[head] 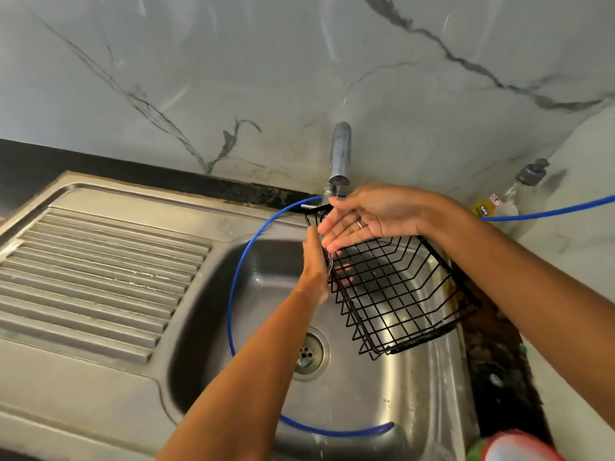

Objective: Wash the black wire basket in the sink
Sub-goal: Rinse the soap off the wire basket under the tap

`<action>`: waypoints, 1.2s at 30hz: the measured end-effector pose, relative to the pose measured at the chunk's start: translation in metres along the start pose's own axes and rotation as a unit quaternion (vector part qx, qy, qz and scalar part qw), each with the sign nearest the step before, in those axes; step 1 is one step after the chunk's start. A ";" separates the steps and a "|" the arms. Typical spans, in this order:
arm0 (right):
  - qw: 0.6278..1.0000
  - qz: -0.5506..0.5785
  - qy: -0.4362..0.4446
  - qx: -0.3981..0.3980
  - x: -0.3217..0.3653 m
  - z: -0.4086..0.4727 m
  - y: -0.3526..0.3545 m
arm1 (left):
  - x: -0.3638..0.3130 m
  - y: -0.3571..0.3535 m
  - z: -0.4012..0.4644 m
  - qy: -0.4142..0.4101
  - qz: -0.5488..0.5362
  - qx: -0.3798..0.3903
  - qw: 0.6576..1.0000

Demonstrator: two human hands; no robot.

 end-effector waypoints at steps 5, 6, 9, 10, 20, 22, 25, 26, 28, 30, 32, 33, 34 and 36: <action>1.000 0.006 0.011 -0.024 0.003 0.005 0.006 | 0.029 -0.001 0.050 0.001 0.021 -0.012 1.000; 0.999 0.004 0.017 -0.035 0.004 0.007 0.007 | 0.025 0.000 0.040 0.008 0.031 -0.010 0.999; 0.997 0.001 0.037 -0.070 0.009 0.014 0.011 | -0.002 0.004 -0.008 0.013 0.031 -0.006 0.999; 0.996 0.003 0.043 -0.080 0.010 0.016 0.011 | -0.006 0.006 -0.014 0.012 0.028 -0.005 1.000; 0.988 0.006 0.100 -0.117 0.020 0.030 0.011 | -0.009 0.048 -0.014 0.026 0.014 -0.021 0.999; 0.988 0.001 0.109 -0.110 0.021 0.032 0.004 | -0.012 0.056 -0.014 0.024 0.001 -0.025 0.999; 0.986 0.009 0.128 -0.103 0.027 0.040 -0.010 | -0.020 0.066 -0.013 0.013 -0.007 -0.034 0.999; 0.986 0.017 0.135 -0.101 0.030 0.043 -0.014 | -0.023 0.069 -0.014 0.007 -0.005 -0.041 0.999; 0.983 0.052 0.148 -0.099 0.035 0.046 -0.019 | -0.031 0.076 -0.014 -0.008 -0.003 -0.049 0.999; 0.977 0.100 0.155 -0.109 0.037 0.049 -0.019 | -0.036 0.081 -0.014 -0.013 -0.009 -0.050 0.999; 0.970 0.148 0.151 -0.118 0.035 0.052 -0.018 | -0.035 0.084 -0.010 -0.006 -0.029 -0.045 0.999; 0.970 0.162 0.143 -0.113 0.033 0.053 -0.020 | -0.034 0.084 -0.010 0.000 -0.039 -0.042 0.998; 0.974 0.159 0.131 -0.099 0.031 0.054 -0.021 | -0.033 0.082 -0.011 0.007 -0.046 -0.040 0.998; 0.990 0.099 0.091 -0.052 0.026 0.053 -0.027 | -0.029 0.079 -0.012 0.015 -0.058 -0.043 0.997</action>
Point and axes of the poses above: each hand's wrist, its own z-axis towards the middle knuckle, its own y-axis out of the back of the hand, x = y × z, the point moved 8 cm from there along z, towards the middle knuckle, and after that the axes turned 12 degrees about -x, right-handed, at the moved point
